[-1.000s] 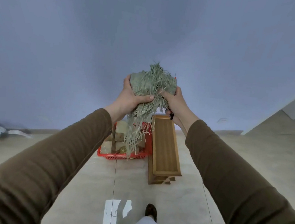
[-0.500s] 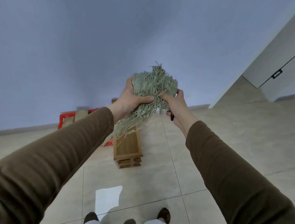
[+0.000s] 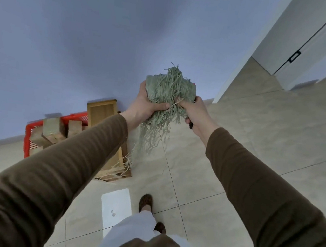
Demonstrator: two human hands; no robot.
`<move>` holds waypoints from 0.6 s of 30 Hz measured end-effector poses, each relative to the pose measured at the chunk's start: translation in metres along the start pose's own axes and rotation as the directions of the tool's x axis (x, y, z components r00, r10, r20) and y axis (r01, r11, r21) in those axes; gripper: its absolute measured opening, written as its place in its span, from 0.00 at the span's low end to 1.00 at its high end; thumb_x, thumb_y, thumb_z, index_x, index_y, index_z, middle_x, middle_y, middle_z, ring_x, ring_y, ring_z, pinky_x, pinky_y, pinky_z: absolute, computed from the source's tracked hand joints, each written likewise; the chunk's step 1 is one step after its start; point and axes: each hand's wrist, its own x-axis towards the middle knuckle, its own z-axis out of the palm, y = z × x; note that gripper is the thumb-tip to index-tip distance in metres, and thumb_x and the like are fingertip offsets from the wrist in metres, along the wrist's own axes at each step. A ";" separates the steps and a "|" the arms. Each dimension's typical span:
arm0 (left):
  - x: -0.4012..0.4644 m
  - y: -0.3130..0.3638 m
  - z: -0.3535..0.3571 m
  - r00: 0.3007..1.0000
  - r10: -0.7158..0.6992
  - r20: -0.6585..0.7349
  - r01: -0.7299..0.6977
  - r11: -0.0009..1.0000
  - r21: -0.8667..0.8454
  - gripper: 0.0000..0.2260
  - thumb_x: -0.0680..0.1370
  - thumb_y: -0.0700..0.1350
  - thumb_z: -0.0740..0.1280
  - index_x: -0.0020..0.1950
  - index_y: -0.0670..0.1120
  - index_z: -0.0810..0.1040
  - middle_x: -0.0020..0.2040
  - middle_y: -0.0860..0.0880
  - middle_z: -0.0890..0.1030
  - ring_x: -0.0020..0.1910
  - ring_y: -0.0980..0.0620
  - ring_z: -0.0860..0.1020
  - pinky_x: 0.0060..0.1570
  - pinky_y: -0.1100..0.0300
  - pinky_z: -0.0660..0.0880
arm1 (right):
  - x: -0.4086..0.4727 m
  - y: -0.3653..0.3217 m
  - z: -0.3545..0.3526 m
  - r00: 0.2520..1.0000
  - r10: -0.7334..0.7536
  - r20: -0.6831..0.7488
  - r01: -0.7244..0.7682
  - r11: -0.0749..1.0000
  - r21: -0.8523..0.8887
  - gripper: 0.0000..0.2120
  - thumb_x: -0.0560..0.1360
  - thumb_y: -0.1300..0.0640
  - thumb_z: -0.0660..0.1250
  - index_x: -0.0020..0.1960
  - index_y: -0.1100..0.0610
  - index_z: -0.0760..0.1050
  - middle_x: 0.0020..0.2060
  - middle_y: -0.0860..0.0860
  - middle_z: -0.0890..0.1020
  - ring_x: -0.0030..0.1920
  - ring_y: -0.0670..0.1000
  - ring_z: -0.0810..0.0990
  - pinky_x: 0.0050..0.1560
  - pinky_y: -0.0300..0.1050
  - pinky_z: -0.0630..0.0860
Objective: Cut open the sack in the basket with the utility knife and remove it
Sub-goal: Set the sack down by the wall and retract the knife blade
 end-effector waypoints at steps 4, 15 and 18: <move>0.050 -0.001 0.031 0.998 -0.062 0.017 0.062 0.998 0.030 0.48 0.65 0.44 0.85 0.77 0.51 0.60 0.64 0.45 0.80 0.62 0.43 0.82 0.61 0.43 0.81 | 0.044 -0.003 -0.032 1.000 0.019 -0.022 -0.020 1.000 -0.022 0.25 0.76 0.52 0.76 0.68 0.57 0.69 0.58 0.56 0.80 0.41 0.51 0.73 0.25 0.41 0.66; 0.176 0.006 0.128 0.980 -0.137 -0.143 0.183 0.902 0.391 0.40 0.64 0.54 0.83 0.70 0.48 0.70 0.62 0.44 0.78 0.63 0.41 0.76 0.62 0.45 0.79 | 0.177 -0.029 -0.132 0.994 0.072 0.078 -0.062 0.991 -0.121 0.22 0.78 0.54 0.74 0.67 0.55 0.69 0.51 0.54 0.78 0.34 0.49 0.70 0.25 0.40 0.67; 0.202 0.003 0.150 0.975 -0.120 -0.187 0.211 0.765 0.608 0.35 0.68 0.57 0.80 0.70 0.47 0.74 0.64 0.44 0.69 0.65 0.41 0.70 0.68 0.46 0.73 | 0.216 -0.030 -0.153 0.990 0.055 0.132 -0.025 0.975 -0.219 0.23 0.76 0.56 0.76 0.66 0.57 0.70 0.49 0.51 0.79 0.36 0.47 0.74 0.22 0.34 0.68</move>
